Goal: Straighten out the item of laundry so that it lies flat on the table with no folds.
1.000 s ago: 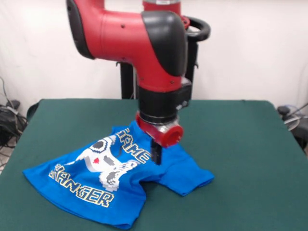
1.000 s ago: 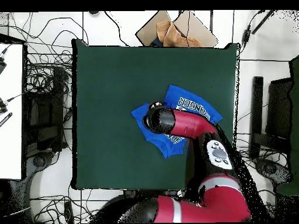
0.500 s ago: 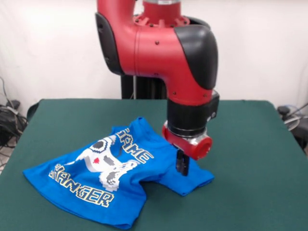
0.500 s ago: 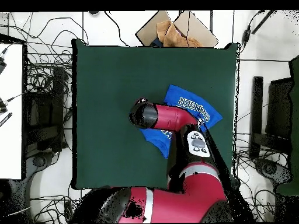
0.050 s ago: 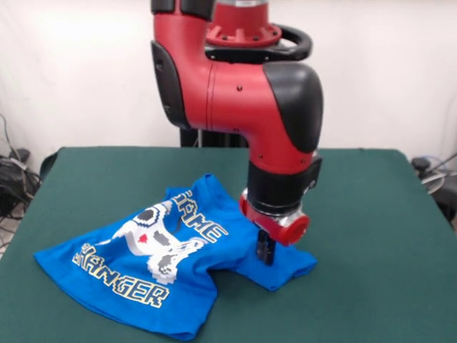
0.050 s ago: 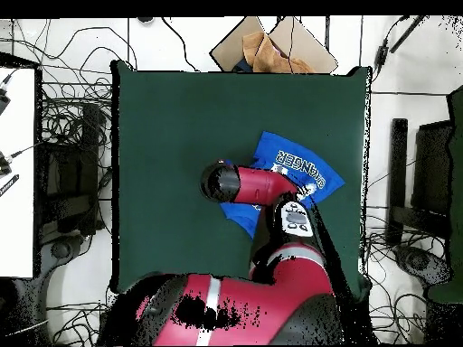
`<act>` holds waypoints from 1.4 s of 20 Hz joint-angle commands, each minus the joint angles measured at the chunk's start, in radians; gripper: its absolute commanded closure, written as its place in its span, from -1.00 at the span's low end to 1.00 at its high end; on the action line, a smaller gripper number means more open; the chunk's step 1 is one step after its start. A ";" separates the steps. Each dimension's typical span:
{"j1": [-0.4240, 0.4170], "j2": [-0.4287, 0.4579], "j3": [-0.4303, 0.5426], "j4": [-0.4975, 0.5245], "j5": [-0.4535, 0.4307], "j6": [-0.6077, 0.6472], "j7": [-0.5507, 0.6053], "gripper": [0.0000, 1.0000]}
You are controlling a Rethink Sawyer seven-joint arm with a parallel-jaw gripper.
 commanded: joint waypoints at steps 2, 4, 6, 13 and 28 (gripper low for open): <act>0.070 0.111 -0.132 -0.117 -0.022 0.071 0.102 1.00; 0.070 0.113 -0.131 -0.120 -0.011 0.081 0.096 1.00; 0.063 0.109 -0.114 -0.112 0.002 0.091 0.088 1.00; -0.075 0.113 0.096 -0.013 0.030 -0.021 0.013 1.00; -0.260 0.217 0.476 0.110 0.013 -0.288 0.076 1.00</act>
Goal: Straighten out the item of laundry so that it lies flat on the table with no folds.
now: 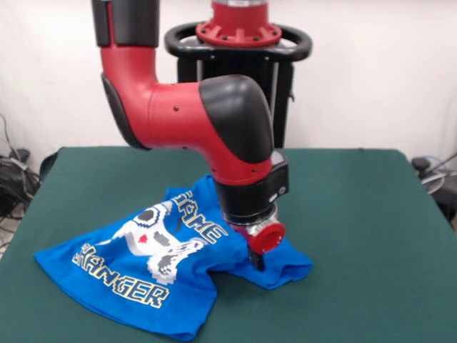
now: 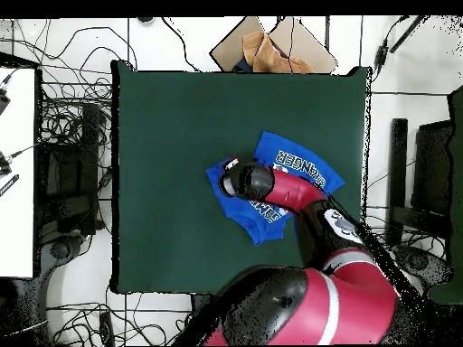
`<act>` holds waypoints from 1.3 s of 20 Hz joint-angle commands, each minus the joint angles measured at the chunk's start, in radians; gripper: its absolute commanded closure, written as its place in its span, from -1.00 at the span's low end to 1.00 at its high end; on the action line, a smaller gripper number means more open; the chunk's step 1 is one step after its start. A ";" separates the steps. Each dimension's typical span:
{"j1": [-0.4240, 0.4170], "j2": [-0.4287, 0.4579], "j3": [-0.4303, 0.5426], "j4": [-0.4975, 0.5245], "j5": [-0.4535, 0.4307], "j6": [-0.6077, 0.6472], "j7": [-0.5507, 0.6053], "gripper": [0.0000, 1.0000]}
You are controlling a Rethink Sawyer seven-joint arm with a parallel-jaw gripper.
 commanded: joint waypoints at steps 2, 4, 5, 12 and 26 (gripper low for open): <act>0.026 0.220 0.242 0.048 0.025 -0.316 0.108 1.00; 0.009 0.233 0.277 0.061 0.029 -0.335 0.114 1.00; -0.013 0.249 0.308 0.070 0.021 -0.352 0.104 1.00; -0.190 0.416 0.523 0.098 -0.147 -0.525 0.023 1.00; -0.227 0.477 0.608 0.087 -0.296 -0.560 0.080 1.00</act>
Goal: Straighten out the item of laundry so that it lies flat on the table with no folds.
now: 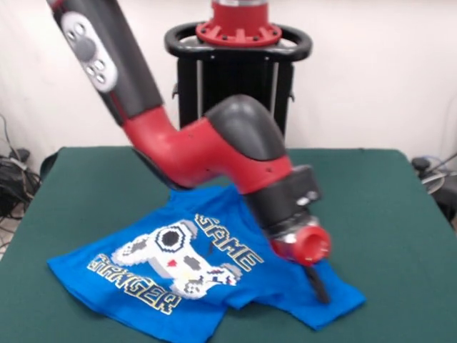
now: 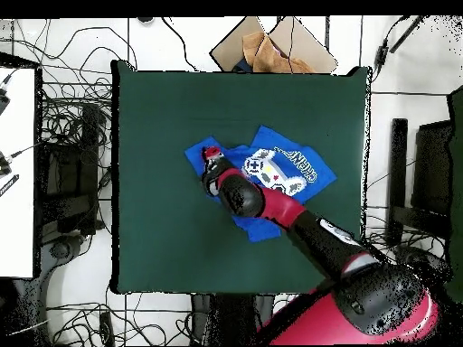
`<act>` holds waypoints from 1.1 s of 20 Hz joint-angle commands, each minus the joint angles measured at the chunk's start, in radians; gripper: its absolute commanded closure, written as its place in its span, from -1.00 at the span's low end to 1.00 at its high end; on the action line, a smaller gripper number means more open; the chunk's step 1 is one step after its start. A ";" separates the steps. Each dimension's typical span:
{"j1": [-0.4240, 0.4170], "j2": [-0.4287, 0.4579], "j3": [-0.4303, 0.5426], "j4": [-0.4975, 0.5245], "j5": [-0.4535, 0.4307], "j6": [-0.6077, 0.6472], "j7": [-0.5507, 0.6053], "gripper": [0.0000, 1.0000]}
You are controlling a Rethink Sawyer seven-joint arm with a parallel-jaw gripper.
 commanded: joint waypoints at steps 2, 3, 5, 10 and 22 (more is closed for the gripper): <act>0.106 0.230 0.153 -0.042 -0.059 -0.074 0.092 1.00; 0.113 0.229 0.152 -0.041 -0.053 -0.081 0.095 1.00; 0.134 0.215 0.142 -0.036 -0.026 -0.098 0.107 1.00; 0.194 0.140 0.077 -0.024 0.052 -0.095 0.115 1.00; 0.348 -0.171 -0.222 0.080 0.260 0.089 0.106 1.00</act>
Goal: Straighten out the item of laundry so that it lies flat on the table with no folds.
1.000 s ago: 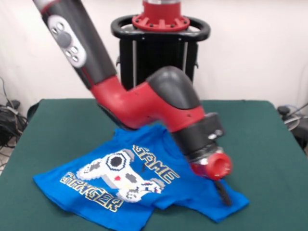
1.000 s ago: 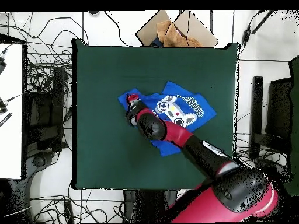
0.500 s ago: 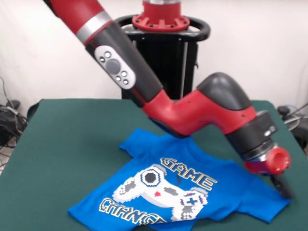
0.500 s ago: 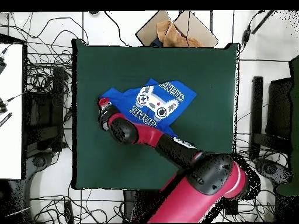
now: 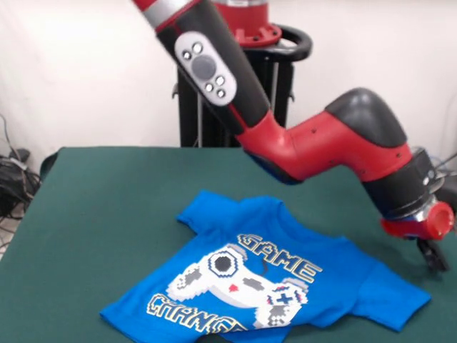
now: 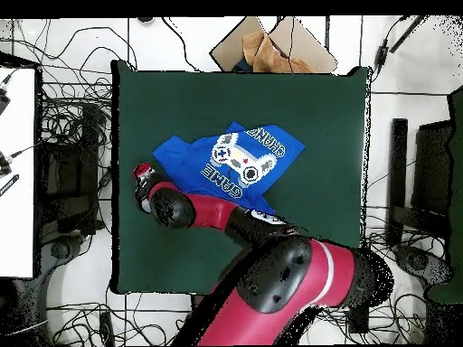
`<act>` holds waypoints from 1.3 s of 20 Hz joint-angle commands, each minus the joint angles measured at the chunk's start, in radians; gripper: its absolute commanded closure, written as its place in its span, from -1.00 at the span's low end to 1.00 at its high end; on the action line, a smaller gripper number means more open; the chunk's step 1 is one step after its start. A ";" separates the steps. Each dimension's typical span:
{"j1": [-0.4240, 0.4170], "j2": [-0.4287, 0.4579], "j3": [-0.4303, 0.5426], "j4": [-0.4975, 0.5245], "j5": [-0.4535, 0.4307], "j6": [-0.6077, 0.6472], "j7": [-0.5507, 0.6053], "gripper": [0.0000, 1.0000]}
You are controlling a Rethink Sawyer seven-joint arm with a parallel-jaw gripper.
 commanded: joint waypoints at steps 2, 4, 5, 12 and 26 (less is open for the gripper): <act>0.057 -0.152 -0.210 0.012 0.132 0.187 0.107 1.00; 0.103 -0.186 -0.272 0.008 0.154 0.210 0.110 1.00; 0.134 -0.207 -0.318 0.000 0.165 0.226 0.107 1.00; 0.306 -0.280 -0.582 -0.118 0.199 0.428 0.050 1.00; 0.151 -0.359 -0.433 -0.146 0.141 0.757 -0.015 1.00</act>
